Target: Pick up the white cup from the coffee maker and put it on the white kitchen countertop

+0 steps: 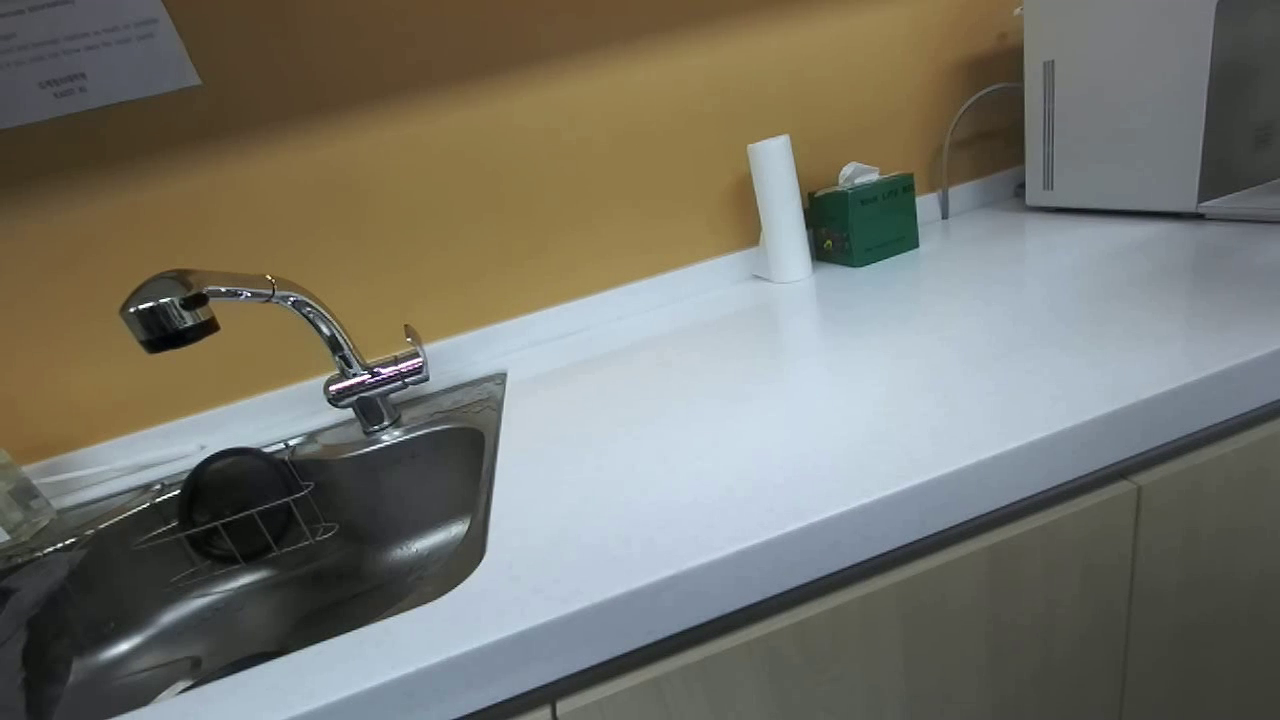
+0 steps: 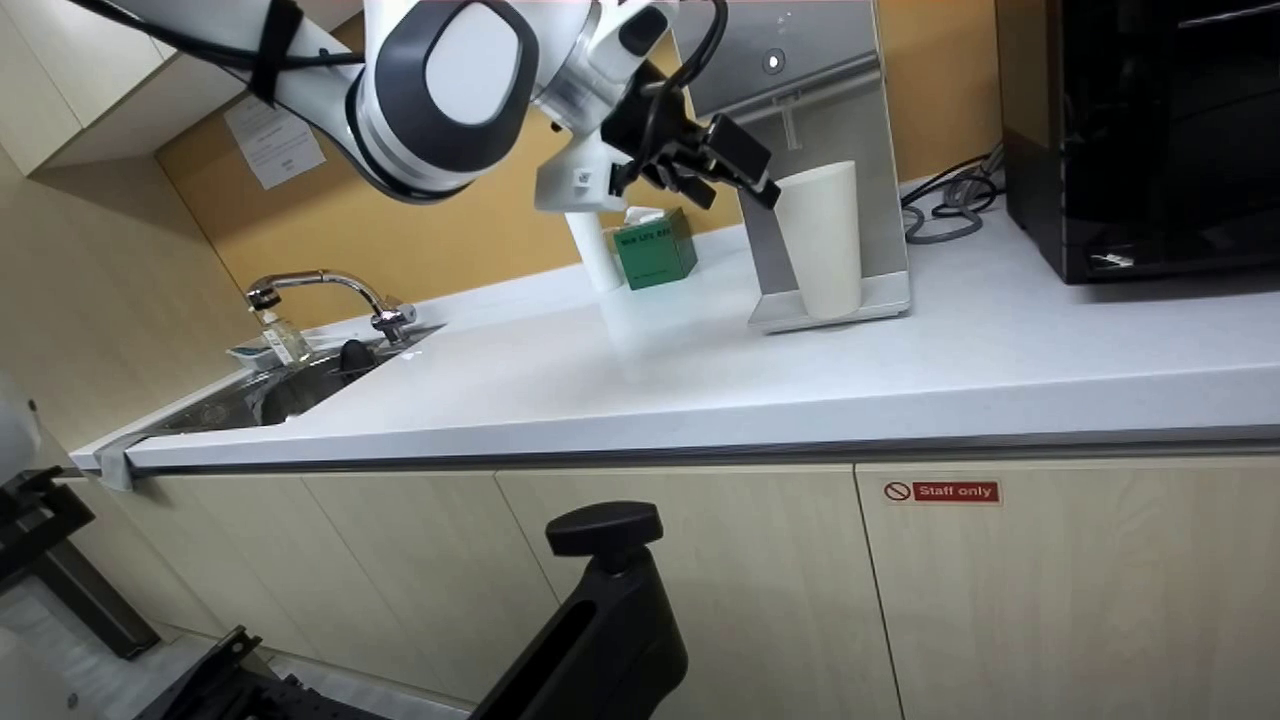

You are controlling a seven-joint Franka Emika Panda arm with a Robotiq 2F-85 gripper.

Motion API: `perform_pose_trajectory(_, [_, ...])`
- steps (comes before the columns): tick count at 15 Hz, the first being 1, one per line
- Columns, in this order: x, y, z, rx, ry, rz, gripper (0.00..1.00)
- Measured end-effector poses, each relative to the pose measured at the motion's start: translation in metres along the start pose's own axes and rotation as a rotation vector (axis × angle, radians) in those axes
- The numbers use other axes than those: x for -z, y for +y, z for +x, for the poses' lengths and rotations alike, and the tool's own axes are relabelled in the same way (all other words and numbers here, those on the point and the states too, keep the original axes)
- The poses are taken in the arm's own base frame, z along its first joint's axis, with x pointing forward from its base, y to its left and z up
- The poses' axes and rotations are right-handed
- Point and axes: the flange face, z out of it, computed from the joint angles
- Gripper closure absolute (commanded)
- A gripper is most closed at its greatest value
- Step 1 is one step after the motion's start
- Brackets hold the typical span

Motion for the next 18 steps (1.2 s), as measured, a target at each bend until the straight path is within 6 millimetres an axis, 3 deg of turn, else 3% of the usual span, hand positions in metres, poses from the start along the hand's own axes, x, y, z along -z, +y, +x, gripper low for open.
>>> perform_pose_trajectory(8, [-0.017, 0.030, -0.011, -0.007, 0.016, 0.014, 0.00])
perform_pose_trajectory(18, [-0.049, 0.029, -0.034, 0.042, 0.016, 0.094, 0.00])
